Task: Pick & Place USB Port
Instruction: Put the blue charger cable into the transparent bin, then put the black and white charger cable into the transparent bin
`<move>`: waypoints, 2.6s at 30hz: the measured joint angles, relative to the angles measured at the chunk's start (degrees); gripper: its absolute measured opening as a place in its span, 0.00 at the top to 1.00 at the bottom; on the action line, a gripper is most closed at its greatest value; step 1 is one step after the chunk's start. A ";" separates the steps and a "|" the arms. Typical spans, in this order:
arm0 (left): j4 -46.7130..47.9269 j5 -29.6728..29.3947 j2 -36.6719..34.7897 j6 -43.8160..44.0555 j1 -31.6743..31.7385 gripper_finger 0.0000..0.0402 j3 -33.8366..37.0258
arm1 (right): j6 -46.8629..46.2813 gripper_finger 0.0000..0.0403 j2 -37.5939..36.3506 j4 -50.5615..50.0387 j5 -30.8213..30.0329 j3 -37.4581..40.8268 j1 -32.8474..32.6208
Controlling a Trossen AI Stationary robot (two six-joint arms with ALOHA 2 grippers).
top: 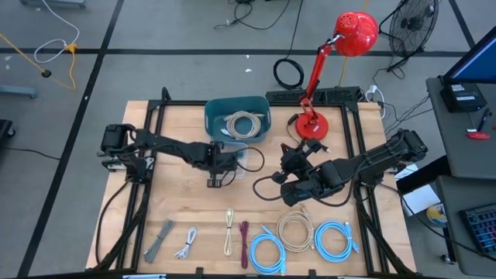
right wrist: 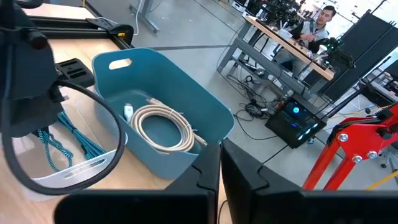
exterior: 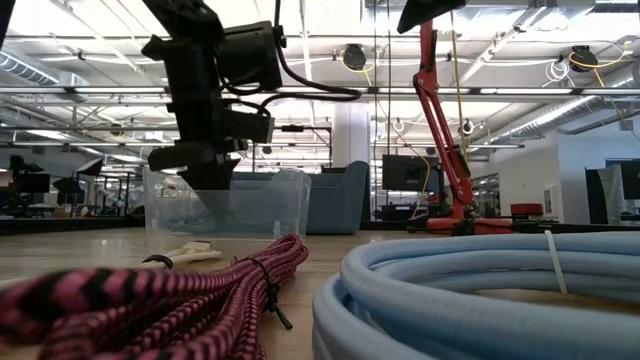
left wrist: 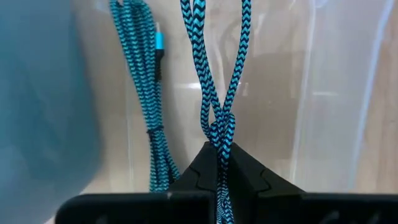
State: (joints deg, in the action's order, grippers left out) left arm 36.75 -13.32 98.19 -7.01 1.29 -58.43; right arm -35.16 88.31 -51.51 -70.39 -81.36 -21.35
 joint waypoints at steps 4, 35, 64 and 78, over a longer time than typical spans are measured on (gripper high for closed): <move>-0.04 3.22 0.00 -0.28 0.53 0.97 0.00 | 0.02 0.98 0.00 0.00 0.00 0.00 -0.01; 1.18 10.31 0.00 -0.24 3.35 0.90 -0.02 | 0.02 0.98 0.00 0.05 -0.02 0.00 0.01; 5.90 6.84 -0.07 2.56 2.76 0.58 0.00 | 0.02 0.98 0.00 0.56 -0.04 0.00 0.03; 7.88 3.96 -8.83 1.70 3.24 0.58 -2.01 | -0.16 0.98 0.00 0.70 0.79 0.02 1.42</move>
State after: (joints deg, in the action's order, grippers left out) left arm 44.63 -9.36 89.36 -5.30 4.54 -60.45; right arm -35.32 88.31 -50.81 -69.60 -81.34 -19.93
